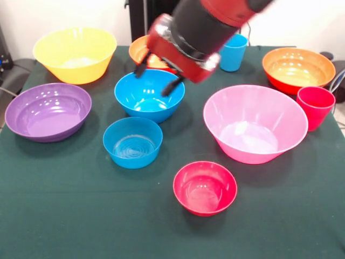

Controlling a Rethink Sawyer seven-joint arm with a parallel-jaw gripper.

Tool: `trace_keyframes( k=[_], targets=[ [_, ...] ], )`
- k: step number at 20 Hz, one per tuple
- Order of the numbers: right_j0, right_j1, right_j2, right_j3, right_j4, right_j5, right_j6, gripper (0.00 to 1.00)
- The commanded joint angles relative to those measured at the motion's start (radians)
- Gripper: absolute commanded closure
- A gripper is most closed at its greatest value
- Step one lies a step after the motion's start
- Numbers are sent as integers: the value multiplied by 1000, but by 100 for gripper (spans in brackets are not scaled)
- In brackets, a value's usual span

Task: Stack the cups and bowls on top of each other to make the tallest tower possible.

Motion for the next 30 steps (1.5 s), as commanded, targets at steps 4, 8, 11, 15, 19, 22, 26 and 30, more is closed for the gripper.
trace_keyframes(
  k=[4,8,11,15,19,22,26,30],
  targets=[
    [-81,-74,374,175,-192,-201,-301,0],
    [-114,-64,440,129,-234,-217,-252,0],
    [-136,-56,484,86,-253,-205,-215,0],
    [-156,-54,527,48,-279,-186,-184,0],
    [-167,-54,552,22,-302,-168,-158,0],
    [-178,-52,575,18,-319,-177,-143,0],
    [-190,-56,600,26,-339,-194,-130,0],
    [-196,-97,620,91,-368,-229,-127,0]
  ],
)
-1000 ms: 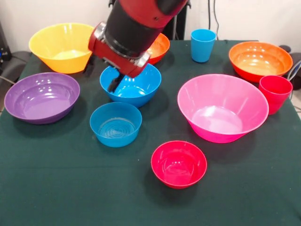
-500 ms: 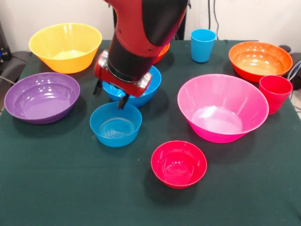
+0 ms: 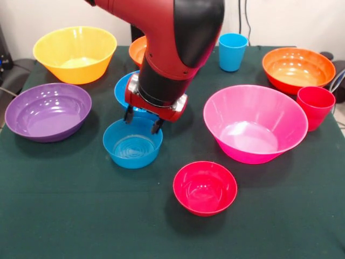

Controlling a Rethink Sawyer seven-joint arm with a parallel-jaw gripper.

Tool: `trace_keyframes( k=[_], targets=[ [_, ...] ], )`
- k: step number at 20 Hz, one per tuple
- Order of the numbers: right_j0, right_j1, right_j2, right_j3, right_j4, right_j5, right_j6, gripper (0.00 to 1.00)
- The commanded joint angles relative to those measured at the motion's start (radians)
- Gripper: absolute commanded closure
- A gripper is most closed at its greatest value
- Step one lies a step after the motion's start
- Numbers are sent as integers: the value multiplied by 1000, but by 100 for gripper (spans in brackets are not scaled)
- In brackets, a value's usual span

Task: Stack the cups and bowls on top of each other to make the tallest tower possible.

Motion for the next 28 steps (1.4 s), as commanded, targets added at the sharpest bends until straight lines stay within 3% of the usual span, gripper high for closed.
trace_keyframes(
  k=[1,28],
  targets=[
    [-19,-30,181,40,-97,-52,-117,0],
    [-98,24,300,71,-201,-238,-47,0]
  ],
)
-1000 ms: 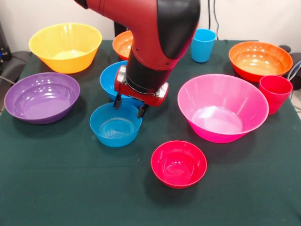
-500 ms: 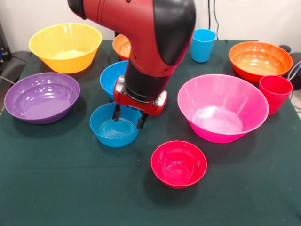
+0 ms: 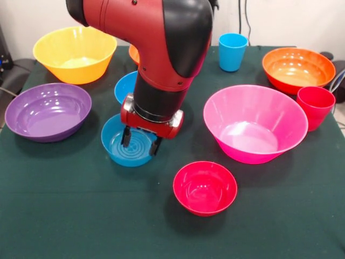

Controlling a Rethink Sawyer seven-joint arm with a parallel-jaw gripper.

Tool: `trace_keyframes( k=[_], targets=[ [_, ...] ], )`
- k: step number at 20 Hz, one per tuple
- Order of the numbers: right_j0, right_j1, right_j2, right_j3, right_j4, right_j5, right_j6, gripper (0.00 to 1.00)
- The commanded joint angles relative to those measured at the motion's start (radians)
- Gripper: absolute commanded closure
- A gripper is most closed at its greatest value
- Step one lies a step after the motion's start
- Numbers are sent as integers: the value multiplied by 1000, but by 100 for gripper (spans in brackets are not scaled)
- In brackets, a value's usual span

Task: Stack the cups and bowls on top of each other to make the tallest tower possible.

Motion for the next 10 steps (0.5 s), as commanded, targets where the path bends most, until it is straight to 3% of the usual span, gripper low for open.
trace_keyframes(
  k=[1,10],
  targets=[
    [-20,58,150,60,-97,-69,-37,0],
    [-6,59,151,51,-90,-44,16,0]
  ],
)
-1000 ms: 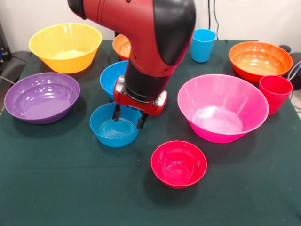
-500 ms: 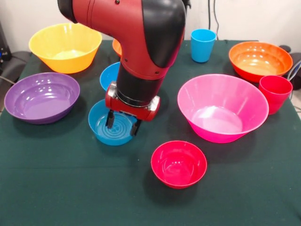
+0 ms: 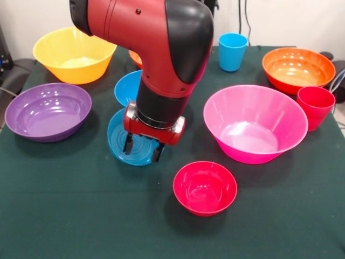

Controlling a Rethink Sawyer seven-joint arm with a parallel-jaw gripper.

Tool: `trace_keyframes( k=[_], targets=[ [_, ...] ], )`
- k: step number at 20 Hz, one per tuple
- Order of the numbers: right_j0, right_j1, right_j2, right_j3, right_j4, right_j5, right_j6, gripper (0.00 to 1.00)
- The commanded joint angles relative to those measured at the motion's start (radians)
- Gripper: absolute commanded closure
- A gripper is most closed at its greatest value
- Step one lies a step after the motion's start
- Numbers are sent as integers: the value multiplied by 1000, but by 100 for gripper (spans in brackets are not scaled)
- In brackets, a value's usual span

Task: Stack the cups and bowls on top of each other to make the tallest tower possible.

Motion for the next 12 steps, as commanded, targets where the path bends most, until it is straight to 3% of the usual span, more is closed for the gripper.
trace_keyframes(
  k=[1,12],
  targets=[
    [3,35,125,53,-62,18,19,0],
    [50,-34,99,109,-37,89,78,0]
  ],
)
